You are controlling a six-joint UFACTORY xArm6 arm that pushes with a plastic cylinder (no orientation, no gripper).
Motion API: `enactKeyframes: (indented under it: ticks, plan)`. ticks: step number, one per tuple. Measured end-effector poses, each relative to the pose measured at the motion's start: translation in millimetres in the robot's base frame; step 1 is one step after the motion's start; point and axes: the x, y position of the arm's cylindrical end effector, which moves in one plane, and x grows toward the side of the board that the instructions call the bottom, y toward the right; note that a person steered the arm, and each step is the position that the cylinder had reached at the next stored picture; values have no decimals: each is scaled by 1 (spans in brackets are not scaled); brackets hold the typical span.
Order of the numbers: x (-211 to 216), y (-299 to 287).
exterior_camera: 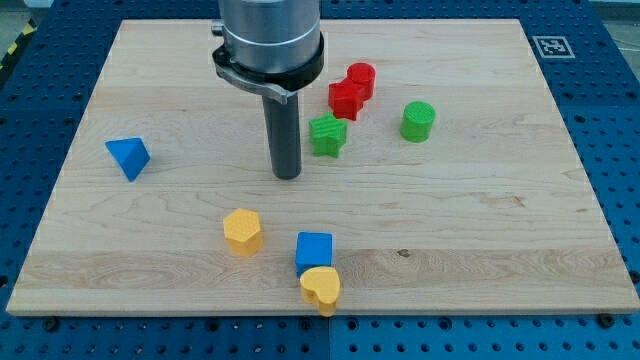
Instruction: Move the green star into the red star
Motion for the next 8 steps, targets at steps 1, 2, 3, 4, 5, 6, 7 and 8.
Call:
enactKeyframes:
  ticks: [1,2,3,4,5,6,7,8]
  plan:
    - [-3,4]
    - [-32,36]
    - [-32,36]
    - [-32,20]
    - [-44,1]
    - [-64,-2]
    - [-64,4]
    - [-60,21]
